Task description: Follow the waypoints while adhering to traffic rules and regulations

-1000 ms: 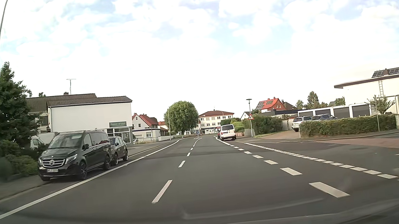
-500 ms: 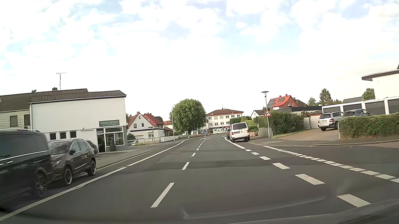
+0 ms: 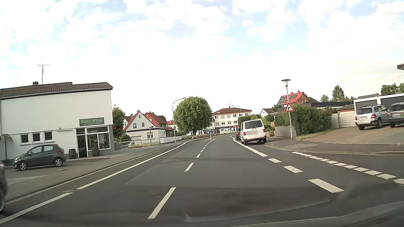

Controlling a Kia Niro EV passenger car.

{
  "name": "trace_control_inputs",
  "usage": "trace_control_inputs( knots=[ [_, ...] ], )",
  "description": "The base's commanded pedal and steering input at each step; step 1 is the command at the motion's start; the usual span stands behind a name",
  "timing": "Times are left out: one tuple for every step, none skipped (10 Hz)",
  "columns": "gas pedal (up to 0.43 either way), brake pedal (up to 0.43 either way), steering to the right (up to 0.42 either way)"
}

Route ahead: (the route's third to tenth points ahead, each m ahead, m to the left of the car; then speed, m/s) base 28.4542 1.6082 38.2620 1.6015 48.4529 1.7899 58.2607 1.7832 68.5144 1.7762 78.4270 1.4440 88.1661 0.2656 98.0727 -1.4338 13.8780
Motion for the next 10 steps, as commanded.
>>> trace_control_inputs(
  knots=[
    [0.059, 0.03, -0.005],
    [0.059, 0.03, -0.005],
    [0.059, 0.03, -0.004],
    [0.059, 0.03, -0.002],
    [0.059, 0.03, -0.002],
    [0.067, 0.03, 0.002],
    [0.067, 0.03, 0.001],
    [0.067, 0.03, 0.004],
    [0.067, 0.03, 0.003],
    [0.067, 0.03, 0.004]
  ],
)
